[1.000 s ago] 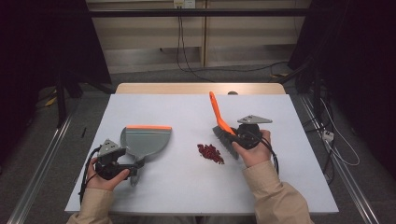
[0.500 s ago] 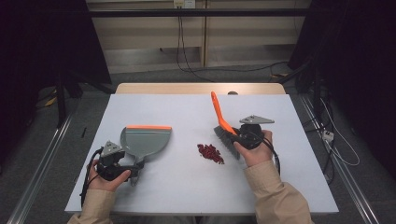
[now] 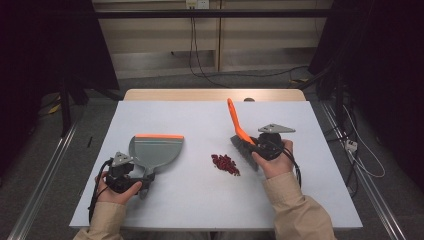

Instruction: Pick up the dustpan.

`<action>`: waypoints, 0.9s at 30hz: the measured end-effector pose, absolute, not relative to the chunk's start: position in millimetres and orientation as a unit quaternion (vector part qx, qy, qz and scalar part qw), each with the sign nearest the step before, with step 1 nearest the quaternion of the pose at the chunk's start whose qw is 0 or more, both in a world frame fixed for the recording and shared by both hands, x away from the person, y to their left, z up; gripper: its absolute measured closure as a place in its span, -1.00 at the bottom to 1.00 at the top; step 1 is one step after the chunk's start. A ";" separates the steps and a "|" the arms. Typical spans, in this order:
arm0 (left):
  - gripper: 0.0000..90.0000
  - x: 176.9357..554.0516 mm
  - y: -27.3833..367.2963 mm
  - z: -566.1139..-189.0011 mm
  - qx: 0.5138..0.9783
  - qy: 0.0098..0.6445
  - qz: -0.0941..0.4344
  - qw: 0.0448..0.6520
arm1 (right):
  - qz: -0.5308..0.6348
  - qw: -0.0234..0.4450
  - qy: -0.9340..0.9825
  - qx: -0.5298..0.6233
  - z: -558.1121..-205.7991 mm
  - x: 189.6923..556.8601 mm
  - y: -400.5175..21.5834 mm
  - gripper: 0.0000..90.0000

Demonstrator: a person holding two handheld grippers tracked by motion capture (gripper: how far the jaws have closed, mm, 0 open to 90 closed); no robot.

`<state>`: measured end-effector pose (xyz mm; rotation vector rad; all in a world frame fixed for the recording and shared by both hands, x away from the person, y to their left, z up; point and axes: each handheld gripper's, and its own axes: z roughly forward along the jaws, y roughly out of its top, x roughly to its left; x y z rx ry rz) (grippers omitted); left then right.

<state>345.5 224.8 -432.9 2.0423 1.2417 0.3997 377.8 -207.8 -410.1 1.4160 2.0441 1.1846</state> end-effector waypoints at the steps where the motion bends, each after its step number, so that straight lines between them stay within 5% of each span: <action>1: -0.65 345.8 225.4 -432.1 0.789 0.481 0.152 0.351 | 0.422 0.192 0.728 0.506 -410.1 377.7 -208.3 0.59; 14: -0.14 355.7 205.8 -435.2 0.795 0.512 0.126 0.301 | 0.421 0.195 0.727 0.505 -408.7 375.7 -207.0 0.58; 19: 0.31 362.8 206.7 -436.0 0.792 0.514 0.138 0.300 | 0.422 0.195 0.730 0.502 -409.8 375.5 -207.1 0.59; 27: 0.40 368.3 222.0 -429.7 0.786 0.505 0.143 0.327 | 0.426 0.193 0.728 0.501 -410.3 375.5 -209.4 0.58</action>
